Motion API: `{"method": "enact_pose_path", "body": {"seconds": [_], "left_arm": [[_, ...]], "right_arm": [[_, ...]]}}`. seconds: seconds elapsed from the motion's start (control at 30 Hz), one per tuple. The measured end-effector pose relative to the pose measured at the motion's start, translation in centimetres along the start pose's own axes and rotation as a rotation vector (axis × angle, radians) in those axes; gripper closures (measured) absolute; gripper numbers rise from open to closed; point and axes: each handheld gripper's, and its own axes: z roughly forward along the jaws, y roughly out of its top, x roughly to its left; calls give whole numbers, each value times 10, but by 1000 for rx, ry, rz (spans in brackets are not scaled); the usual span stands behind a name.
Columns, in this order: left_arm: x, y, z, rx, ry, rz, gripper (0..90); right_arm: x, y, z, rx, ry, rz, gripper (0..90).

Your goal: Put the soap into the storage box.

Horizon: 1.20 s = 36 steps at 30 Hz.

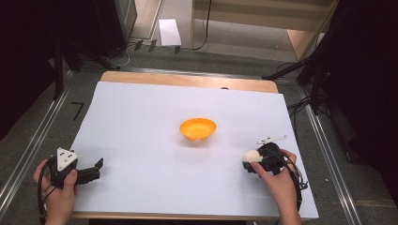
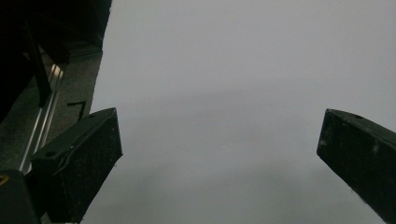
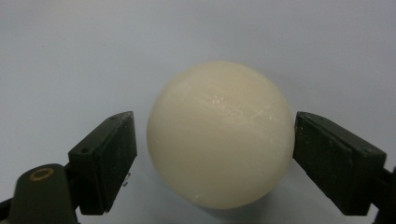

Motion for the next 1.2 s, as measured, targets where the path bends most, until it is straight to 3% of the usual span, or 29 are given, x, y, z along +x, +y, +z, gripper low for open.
{"method": "enact_pose_path", "body": {"seconds": [0.17, 0.57, 1.2], "left_arm": [[0, 0, 0, -1, -2, -1, 3], [0, 0, 0, 0, 0, 0, 3], [1, 0, 0, 3, -5, -4, 3]], "right_arm": [[1, 1, 6, 10, -20, -1, 239], [-1, 6, 4, 15, 6, 4, 244], [12, 38, -7, -17, 23, -20, 244]]}}
